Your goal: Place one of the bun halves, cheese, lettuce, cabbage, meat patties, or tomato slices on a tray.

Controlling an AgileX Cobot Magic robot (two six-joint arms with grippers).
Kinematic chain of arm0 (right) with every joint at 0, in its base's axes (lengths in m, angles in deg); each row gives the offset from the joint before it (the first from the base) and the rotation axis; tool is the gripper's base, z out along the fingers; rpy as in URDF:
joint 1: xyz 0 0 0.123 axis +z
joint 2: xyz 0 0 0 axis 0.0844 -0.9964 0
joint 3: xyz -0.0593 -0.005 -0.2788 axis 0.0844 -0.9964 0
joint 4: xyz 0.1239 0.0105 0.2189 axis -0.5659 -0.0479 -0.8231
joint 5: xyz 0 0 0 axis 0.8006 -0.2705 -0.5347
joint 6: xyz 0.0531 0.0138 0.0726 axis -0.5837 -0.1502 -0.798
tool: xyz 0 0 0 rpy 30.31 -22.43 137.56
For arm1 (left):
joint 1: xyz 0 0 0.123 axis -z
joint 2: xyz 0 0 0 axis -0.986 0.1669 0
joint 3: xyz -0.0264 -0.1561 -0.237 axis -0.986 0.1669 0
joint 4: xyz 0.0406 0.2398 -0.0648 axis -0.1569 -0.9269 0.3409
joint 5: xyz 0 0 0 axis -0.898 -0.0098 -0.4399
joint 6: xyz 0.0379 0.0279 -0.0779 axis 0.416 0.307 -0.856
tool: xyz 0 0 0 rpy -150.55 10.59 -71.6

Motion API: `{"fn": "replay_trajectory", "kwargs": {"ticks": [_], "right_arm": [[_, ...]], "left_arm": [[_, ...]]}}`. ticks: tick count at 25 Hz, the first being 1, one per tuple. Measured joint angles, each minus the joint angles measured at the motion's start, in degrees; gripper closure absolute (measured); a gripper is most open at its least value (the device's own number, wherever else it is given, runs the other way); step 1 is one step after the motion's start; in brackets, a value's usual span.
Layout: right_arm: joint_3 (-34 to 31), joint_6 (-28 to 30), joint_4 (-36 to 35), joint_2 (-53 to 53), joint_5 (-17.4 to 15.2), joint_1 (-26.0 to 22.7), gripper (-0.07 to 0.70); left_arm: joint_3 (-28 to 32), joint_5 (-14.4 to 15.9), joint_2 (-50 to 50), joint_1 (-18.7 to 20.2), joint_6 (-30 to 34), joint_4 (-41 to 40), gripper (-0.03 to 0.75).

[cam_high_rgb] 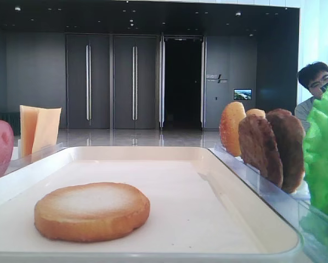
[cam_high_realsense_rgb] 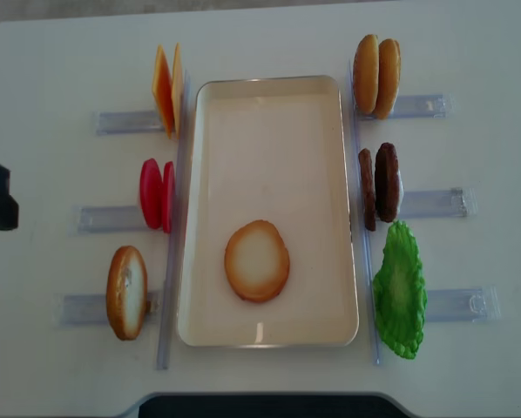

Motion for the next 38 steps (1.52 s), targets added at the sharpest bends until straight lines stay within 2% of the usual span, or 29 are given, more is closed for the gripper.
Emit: {"fn": "replay_trajectory", "kwargs": {"ticks": [13, 20, 26, 31, 38], "right_arm": [[0.0, 0.0, 0.0, 0.0, 0.0, 0.0, 0.086], [0.0, 0.0, 0.0, 0.0, 0.0, 0.0, 0.086], [0.0, 0.0, 0.0, 0.0, 0.0, 0.0, 0.086], [0.0, 0.0, 0.1, 0.0, 0.0, 0.0, 0.086], [0.0, 0.0, 0.2, 0.0, 0.0, 0.0, 0.086]], "left_arm": [[14.5, 0.6, -29.2, 0.0, 1.5, 1.1, 0.265], [20.7, -1.0, -45.0, 0.0, 3.4, 1.1, 0.35], [24.3, -1.1, -55.8, 0.0, 3.8, 1.0, 0.369], [24.6, -2.0, -59.0, 0.0, 3.8, 0.5, 0.37], [26.6, -6.1, -59.0, 0.5, 3.8, 0.0, 0.37]]}}
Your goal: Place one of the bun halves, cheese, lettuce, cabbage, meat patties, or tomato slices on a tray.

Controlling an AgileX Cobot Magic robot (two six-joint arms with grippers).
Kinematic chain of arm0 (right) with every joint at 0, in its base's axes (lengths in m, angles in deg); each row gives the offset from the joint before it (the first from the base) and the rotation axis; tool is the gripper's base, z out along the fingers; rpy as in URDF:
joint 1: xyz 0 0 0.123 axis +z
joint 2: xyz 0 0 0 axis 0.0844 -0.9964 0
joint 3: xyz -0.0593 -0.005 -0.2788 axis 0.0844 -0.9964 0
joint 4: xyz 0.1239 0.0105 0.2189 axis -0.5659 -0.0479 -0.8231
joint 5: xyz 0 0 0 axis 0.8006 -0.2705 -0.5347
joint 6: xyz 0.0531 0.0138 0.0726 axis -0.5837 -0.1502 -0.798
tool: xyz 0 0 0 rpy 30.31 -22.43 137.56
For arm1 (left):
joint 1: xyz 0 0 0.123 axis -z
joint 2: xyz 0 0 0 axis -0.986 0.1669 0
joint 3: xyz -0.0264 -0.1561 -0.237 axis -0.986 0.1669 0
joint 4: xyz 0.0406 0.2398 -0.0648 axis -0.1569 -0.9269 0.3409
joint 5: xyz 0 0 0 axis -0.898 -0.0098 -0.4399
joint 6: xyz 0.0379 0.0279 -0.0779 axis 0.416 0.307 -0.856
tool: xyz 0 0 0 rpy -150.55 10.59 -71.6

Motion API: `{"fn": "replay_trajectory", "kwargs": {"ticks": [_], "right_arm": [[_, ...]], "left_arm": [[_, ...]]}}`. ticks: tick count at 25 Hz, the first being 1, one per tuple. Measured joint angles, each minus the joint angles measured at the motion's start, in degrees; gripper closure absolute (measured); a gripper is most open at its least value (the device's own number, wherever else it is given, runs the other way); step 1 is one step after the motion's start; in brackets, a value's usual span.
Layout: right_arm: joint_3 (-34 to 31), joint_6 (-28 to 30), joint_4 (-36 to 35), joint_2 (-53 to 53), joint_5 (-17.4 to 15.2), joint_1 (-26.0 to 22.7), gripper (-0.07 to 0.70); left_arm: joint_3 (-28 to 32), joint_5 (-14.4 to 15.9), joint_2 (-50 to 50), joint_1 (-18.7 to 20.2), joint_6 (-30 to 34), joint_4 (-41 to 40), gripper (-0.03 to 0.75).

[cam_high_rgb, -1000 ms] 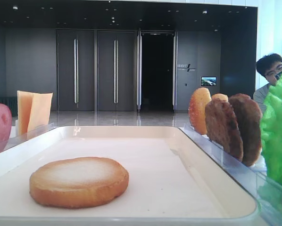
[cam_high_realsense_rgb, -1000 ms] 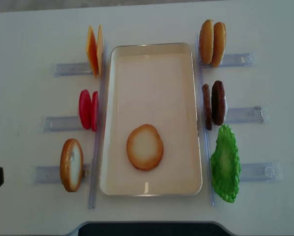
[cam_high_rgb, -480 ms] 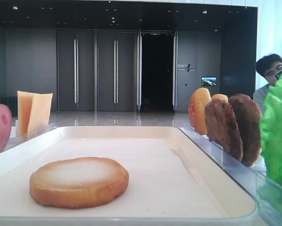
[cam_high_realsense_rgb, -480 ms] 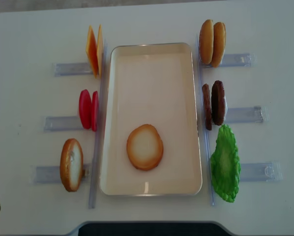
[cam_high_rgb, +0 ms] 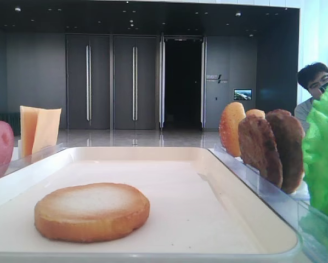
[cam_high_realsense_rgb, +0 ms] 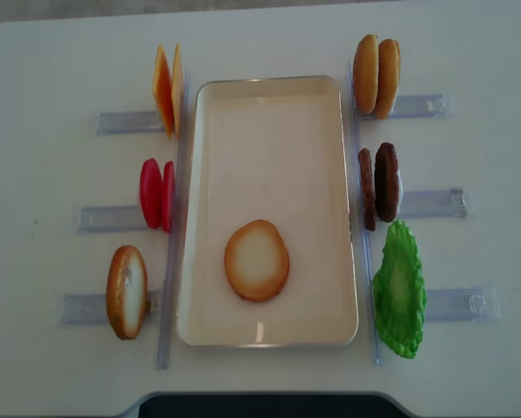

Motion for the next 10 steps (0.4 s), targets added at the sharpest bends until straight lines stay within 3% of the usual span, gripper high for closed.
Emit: {"fn": "replay_trajectory", "kwargs": {"ticks": [10], "right_arm": [[0.0, -0.1, 0.1, 0.0, 0.0, 0.0, 0.086]], "left_arm": [[0.1, -0.7, 0.0, 1.0, -0.1, 0.0, 0.37]]}}
